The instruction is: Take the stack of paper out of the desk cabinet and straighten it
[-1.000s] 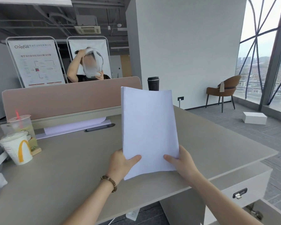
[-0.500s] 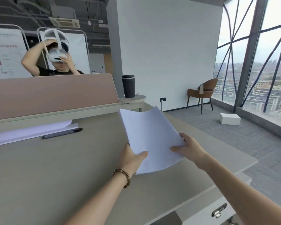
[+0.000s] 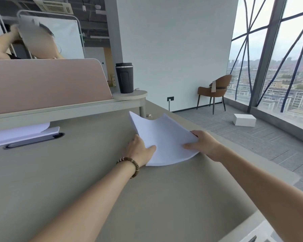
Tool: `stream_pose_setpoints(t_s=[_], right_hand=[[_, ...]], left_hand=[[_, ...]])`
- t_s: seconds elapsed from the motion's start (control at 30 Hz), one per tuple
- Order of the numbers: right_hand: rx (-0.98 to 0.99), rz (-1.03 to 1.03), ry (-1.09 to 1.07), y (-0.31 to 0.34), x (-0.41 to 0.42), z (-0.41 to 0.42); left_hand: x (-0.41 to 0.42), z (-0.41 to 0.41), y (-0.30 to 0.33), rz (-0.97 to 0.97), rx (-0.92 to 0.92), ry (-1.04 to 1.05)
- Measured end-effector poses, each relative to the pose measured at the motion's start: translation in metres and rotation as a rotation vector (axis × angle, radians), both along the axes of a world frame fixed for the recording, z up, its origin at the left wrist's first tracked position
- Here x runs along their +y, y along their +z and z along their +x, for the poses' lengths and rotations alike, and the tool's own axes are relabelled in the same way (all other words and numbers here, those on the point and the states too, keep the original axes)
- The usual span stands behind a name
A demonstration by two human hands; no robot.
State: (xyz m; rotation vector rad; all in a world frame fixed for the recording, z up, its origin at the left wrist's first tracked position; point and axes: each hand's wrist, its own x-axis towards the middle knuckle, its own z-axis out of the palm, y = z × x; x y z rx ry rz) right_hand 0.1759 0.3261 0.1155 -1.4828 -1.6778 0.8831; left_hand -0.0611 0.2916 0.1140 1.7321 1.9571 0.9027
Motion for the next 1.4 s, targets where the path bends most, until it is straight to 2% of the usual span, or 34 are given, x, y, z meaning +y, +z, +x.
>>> stream_pose_setpoints(t_s=[0.1, 0.23, 0.37, 0.53, 0.7, 0.87, 0.9, 1.03, 1.3, 1.4], right_hand=[[-0.008, 0.014, -0.029, -0.004, 0.015, 0.002], [-0.086, 0.074, -0.076, -0.004, 0.035, 0.002], [-0.107, 0.044, -0.079, -0.003, 0.044, 0.006], [-0.182, -0.040, -0.091, -0.005, 0.045, 0.010], [-0.289, -0.053, -0.121, -0.010, 0.054, 0.021], [-0.430, 0.057, -0.177, -0.007, 0.047, 0.015], [-0.407, 0.060, -0.178, -0.007, 0.046, 0.015], [-0.106, 0.050, -0.200, -0.005, 0.039, 0.020], [0.155, 0.141, -0.187, 0.016, 0.016, 0.020], [0.201, 0.237, -0.195, 0.035, -0.006, 0.013]], left_hand=[[0.012, 0.002, -0.002, -0.010, 0.085, 0.046], [0.023, 0.008, -0.006, -0.055, 0.091, 0.079], [0.032, 0.009, -0.013, -0.082, 0.115, 0.069], [0.036, 0.008, -0.027, -0.081, 0.436, 0.099], [0.035, 0.008, -0.029, -0.066, 0.502, 0.119], [0.035, 0.008, -0.028, 0.003, 0.632, 0.163], [0.035, 0.009, -0.027, 0.022, 0.637, 0.169], [0.034, 0.008, -0.024, 0.102, 0.595, 0.157], [0.014, -0.003, 0.006, 0.218, 0.548, 0.102], [-0.004, -0.009, 0.021, 0.343, 0.487, 0.064]])
